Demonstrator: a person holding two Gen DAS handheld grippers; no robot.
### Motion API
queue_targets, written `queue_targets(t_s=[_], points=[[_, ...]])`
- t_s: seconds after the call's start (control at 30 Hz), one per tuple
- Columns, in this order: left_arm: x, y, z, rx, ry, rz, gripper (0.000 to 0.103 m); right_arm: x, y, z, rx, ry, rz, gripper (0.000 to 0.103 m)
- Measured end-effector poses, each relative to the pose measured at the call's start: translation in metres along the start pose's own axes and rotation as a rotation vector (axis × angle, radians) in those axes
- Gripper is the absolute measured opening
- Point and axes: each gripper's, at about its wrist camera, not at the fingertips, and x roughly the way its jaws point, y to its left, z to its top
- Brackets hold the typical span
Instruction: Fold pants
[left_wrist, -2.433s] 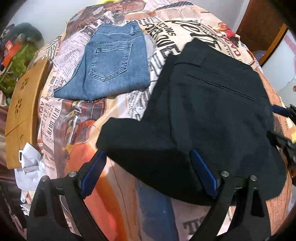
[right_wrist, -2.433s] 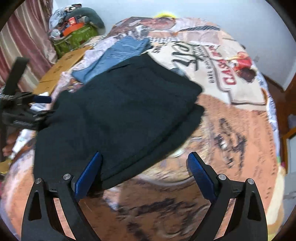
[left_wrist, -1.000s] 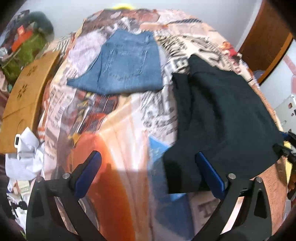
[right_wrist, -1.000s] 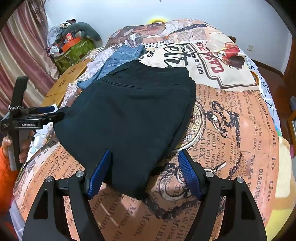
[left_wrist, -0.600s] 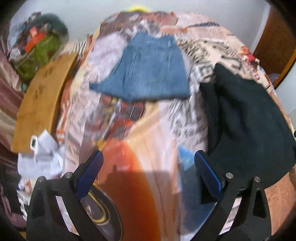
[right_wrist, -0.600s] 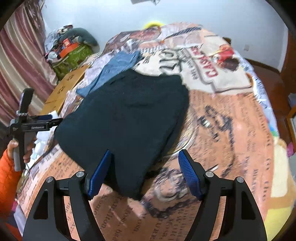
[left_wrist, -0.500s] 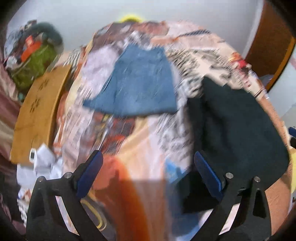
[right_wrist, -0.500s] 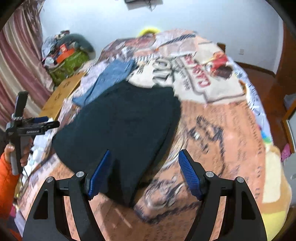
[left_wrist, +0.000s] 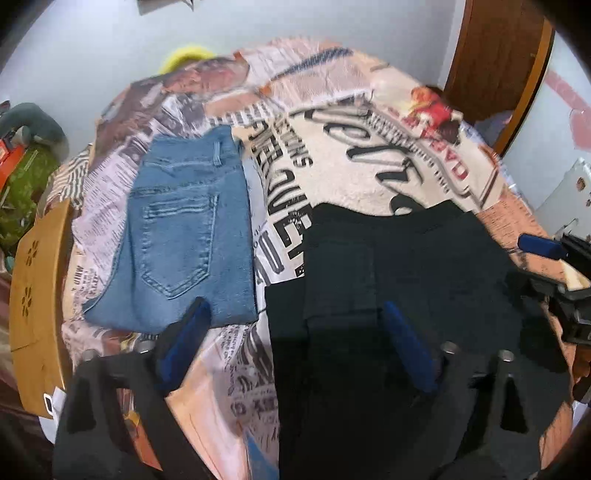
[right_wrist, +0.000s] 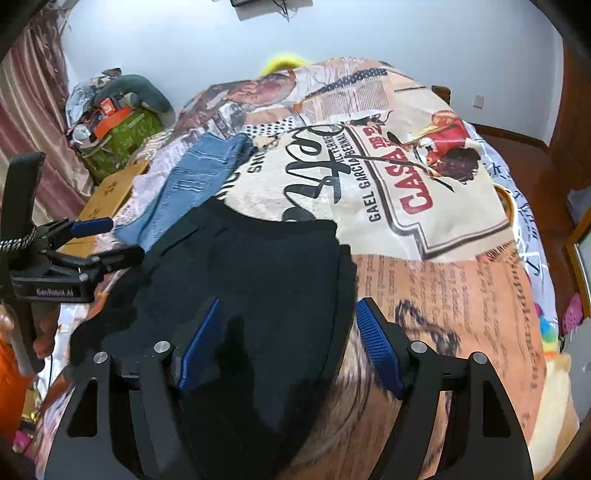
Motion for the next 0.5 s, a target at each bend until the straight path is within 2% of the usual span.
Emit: queue_targets(t_s=[0.03, 0.1, 0.17, 0.3, 0.5], points=[[0.009, -0.001, 0.001, 0.006, 0.023, 0.001, 0.085, 0.007, -0.002, 0.003, -0.004, 0.008, -0.005, 0.061], [0.02, 0.0, 0.001, 0.002, 0.029, -0.004, 0.085, 0.023, -0.007, 0.006, -0.014, 0.044, -0.02, 0.038], [0.024, 0.0, -0.001, 0.014, 0.013, 0.006, 0.085, 0.034, -0.012, 0.006, -0.015, 0.066, -0.019, 0.029], [0.026, 0.001, -0.005, 0.015, -0.014, 0.033, 0.087, 0.04, -0.015, 0.003, -0.041, 0.063, -0.019, 0.022], [0.018, 0.002, -0.007, -0.001, -0.054, 0.061, 0.089, 0.036, -0.009, 0.002, -0.083, 0.062, -0.075, 0.021]])
